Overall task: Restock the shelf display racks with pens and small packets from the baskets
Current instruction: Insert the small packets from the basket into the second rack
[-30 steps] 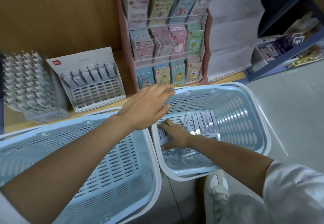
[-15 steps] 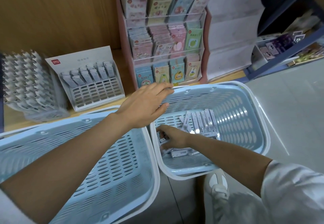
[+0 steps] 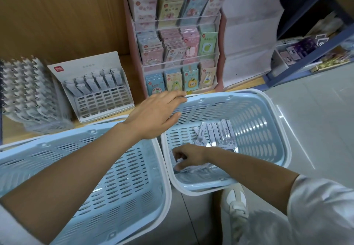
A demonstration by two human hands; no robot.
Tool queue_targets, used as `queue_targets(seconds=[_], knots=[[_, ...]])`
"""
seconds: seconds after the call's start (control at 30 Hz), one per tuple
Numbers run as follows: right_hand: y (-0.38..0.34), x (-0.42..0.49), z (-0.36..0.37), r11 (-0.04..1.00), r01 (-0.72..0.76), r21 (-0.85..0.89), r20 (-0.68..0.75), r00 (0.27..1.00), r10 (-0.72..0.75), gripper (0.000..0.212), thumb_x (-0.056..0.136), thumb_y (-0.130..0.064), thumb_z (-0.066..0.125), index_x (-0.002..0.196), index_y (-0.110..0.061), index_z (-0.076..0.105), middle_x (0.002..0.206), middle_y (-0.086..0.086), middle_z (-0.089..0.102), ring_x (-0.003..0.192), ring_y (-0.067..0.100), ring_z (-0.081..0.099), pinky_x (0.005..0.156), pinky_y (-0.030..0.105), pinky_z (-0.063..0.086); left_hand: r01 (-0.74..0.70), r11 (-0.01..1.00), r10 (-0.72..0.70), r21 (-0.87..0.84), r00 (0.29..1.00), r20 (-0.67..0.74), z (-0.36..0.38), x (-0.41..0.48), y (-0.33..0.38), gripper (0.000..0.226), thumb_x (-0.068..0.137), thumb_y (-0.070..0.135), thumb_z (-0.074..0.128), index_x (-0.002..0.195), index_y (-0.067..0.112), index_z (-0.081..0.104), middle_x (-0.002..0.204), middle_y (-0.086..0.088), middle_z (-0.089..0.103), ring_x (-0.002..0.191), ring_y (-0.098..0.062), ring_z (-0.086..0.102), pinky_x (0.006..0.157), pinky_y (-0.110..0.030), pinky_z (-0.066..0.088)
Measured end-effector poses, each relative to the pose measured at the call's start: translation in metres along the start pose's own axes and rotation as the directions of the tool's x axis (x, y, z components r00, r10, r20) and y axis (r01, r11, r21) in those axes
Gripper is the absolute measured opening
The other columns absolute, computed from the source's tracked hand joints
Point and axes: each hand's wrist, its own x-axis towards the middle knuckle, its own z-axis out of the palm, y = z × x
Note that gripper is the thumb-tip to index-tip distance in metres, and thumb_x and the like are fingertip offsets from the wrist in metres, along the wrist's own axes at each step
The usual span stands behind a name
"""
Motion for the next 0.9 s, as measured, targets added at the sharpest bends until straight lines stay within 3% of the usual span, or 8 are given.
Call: queue_targets(seconds=[0.17, 0.3, 0.47, 0.53, 0.7, 0.8, 0.9], knots=[[0.005, 0.002, -0.003, 1.0, 0.005, -0.011, 0.014, 1.0, -0.005, 0.024, 0.079, -0.02, 0.075, 0.09, -0.023, 0.054, 0.082, -0.008, 0.053, 0.075, 0.011, 0.05, 0.07, 0.025, 0.041, -0.006, 1.0, 0.006, -0.005, 1.0, -0.002, 0.001, 0.0, -0.001, 0.047, 0.102, 0.038, 0.034, 0.146, 0.02, 0.038, 0.151, 0.004, 0.034, 0.136, -0.015, 0.035, 0.11, -0.038, 0.034], [0.009, -0.002, -0.016, 0.99, -0.044, 0.132, -0.067, 0.996, 0.054, 0.039, 0.084, -0.014, 0.07, 0.121, -0.015, 0.058, 0.11, 0.005, 0.062, 0.101, 0.022, 0.061, 0.09, 0.035, 0.052, -0.012, 1.0, 0.012, -0.004, 1.0, -0.009, 0.002, 0.0, -0.002, 0.047, 0.103, 0.038, 0.034, 0.146, 0.019, 0.039, 0.152, 0.004, 0.034, 0.136, -0.016, 0.035, 0.11, -0.036, 0.032], [0.006, -0.024, -0.05, 0.932, 0.005, 0.363, -0.186, 0.98, 0.067, 0.032, 0.085, -0.008, 0.07, 0.115, -0.004, 0.062, 0.096, 0.004, 0.066, 0.082, 0.012, 0.063, 0.071, 0.02, 0.053, -0.007, 1.0, 0.007, -0.016, 1.0, -0.008, 0.003, 0.001, -0.003, 0.05, 0.1, 0.042, 0.028, 0.145, 0.021, 0.039, 0.151, 0.006, 0.034, 0.134, -0.014, 0.036, 0.108, -0.035, 0.034], [-0.003, -0.041, -0.07, 0.903, 0.05, 0.426, -0.231, 0.972, 0.055, 0.026, 0.085, -0.007, 0.069, 0.11, -0.006, 0.063, 0.091, 0.004, 0.068, 0.077, 0.014, 0.064, 0.07, 0.022, 0.054, -0.001, 0.999, 0.001, -0.036, 1.0, 0.0, 0.003, 0.002, -0.004, 0.053, 0.099, 0.045, 0.023, 0.144, 0.022, 0.041, 0.15, 0.007, 0.035, 0.133, -0.014, 0.037, 0.107, -0.035, 0.034], [-0.037, -0.092, -0.122, 0.797, 0.226, 0.561, -0.261, 0.961, -0.089, 0.022, 0.086, 0.002, 0.064, 0.107, -0.005, 0.062, 0.099, 0.015, 0.069, 0.091, 0.025, 0.064, 0.068, 0.025, 0.053, 0.067, 0.968, -0.08, -0.241, 0.996, -0.043, -0.006, 0.006, -0.002, 0.062, 0.094, 0.052, 0.02, 0.134, 0.018, 0.054, 0.141, 0.002, 0.046, 0.13, -0.016, 0.041, 0.107, -0.037, 0.035], [-0.064, -0.105, -0.149, 0.743, 0.366, 0.561, -0.41, 0.902, -0.135, 0.025, 0.086, 0.004, 0.063, 0.111, 0.003, 0.059, 0.096, 0.015, 0.07, 0.083, 0.021, 0.064, 0.066, 0.022, 0.05, 0.107, 0.89, -0.185, -0.442, 0.973, -0.137, -0.021, 0.009, 0.005, 0.054, 0.095, 0.053, 0.032, 0.124, 0.018, 0.061, 0.123, 0.004, 0.058, 0.114, -0.01, 0.052, 0.095, -0.028, 0.041], [-0.094, -0.096, -0.165, 0.654, 0.514, 0.555, -0.571, 0.807, -0.149, 0.024, 0.082, 0.0, 0.067, 0.106, -0.002, 0.06, 0.091, 0.017, 0.068, 0.076, 0.027, 0.059, 0.064, 0.023, 0.049, 0.17, 0.621, -0.302, -0.765, 0.953, -0.033, -0.04, 0.01, 0.019, 0.033, 0.094, 0.041, 0.057, 0.118, 0.018, 0.06, 0.098, 0.003, 0.07, 0.085, -0.002, 0.064, 0.078, -0.022, 0.049]])
